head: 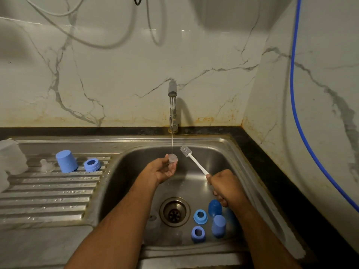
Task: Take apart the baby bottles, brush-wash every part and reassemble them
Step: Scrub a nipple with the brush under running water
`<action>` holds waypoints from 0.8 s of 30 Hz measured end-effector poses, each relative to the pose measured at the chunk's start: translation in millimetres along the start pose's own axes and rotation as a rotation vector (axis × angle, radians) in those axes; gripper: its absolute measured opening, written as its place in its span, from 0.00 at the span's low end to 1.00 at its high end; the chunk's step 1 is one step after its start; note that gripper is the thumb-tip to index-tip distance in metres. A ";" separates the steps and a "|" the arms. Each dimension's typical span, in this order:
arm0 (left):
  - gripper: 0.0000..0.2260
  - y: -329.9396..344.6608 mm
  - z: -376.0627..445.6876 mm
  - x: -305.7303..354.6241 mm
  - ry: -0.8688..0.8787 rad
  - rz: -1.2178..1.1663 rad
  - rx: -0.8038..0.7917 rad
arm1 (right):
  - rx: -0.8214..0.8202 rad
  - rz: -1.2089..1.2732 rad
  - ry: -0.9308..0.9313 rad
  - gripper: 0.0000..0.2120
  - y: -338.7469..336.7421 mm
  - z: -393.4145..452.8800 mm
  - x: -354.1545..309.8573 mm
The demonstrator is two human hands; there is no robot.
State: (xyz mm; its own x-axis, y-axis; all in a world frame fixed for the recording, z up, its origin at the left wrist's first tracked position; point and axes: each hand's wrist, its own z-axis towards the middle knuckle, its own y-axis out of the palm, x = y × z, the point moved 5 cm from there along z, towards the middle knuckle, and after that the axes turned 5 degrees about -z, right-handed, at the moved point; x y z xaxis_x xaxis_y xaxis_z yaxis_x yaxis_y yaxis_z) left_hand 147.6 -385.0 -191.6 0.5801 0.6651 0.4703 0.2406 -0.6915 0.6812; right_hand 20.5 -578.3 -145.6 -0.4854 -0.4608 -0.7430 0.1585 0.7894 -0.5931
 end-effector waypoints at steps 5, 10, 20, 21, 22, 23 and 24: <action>0.05 3.4 1.4 -0.4 0.044 0.131 0.014 | 0.056 -0.022 -0.018 0.17 -0.7 -2.4 -0.5; 0.02 5.8 -3.1 -1.2 0.118 0.197 0.025 | 0.018 -0.042 -0.003 0.16 -0.7 1.9 3.5; 0.06 0.5 -10.7 3.0 0.614 0.751 0.331 | 0.115 -0.353 -0.014 0.15 7.3 -1.8 27.1; 0.06 3.3 -16.1 6.7 0.630 0.786 0.340 | 0.120 -0.393 -0.034 0.14 7.2 -6.0 26.2; 0.05 6.6 -22.5 9.6 0.649 0.825 0.336 | 0.118 -0.418 -0.055 0.13 5.7 -11.1 24.5; 0.05 8.9 -32.2 13.0 0.669 0.857 0.328 | 0.109 -0.439 -0.084 0.13 4.8 -15.8 20.4; 0.05 10.0 -39.9 15.8 0.696 0.886 0.312 | 0.100 -0.458 -0.111 0.14 4.1 -20.1 16.0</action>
State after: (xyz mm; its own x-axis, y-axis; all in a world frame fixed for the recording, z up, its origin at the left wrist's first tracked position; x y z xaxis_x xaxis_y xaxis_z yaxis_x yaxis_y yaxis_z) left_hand 128.1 -370.1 -155.0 0.1124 -0.1407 0.9837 0.2025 -0.9659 -0.1613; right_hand -3.9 -574.2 -153.6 -0.4305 -0.7967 -0.4242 0.0347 0.4550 -0.8898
